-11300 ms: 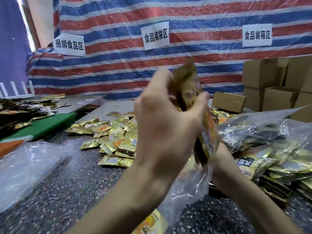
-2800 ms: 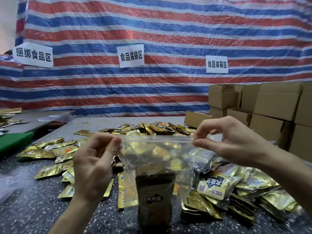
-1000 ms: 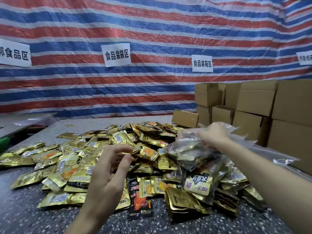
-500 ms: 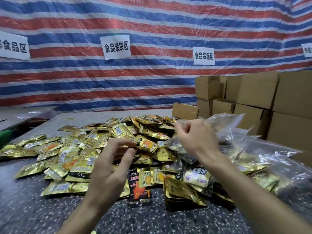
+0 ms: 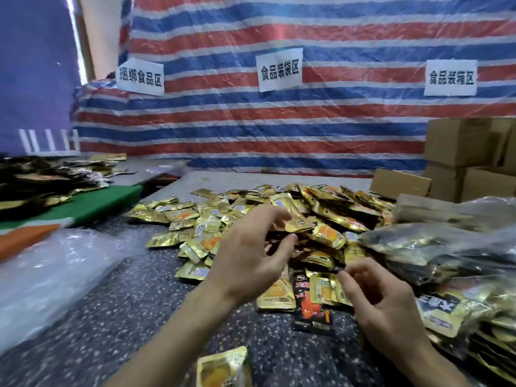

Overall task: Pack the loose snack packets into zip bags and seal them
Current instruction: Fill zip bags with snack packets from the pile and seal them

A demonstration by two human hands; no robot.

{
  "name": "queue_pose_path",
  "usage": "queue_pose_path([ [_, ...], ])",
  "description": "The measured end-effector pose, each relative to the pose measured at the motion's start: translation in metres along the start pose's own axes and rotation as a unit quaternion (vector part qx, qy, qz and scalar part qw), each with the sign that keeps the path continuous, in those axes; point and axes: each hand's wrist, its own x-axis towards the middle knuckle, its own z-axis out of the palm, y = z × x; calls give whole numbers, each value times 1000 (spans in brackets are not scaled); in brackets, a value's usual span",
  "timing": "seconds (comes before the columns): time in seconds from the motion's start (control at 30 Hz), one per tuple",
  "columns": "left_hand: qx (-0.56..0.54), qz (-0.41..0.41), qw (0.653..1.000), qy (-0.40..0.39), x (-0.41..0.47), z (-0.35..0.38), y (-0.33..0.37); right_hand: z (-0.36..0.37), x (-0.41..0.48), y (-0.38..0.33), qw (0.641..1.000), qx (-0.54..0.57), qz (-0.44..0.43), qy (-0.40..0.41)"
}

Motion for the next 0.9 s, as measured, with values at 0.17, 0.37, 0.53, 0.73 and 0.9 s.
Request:
queue_pose_path([
  [0.17,152,-156,976,11,-17,-73,-65,-4,1,-7,1000,24,-3,10],
  [0.37,425,-377,822,-35,-63,-150,-146,-3,1,-10,1000,21,-4,-12],
  [0.53,465,-472,745,-74,-93,-164,-165,-4,0,-10,1000,11,3,-8],
  [0.73,425,-457,778,75,-83,-173,-155,-4,0,-7,1000,23,11,-10],
  [0.9,338,-511,790,25,-70,-191,-151,-5,-1,-12,1000,9,16,4],
])
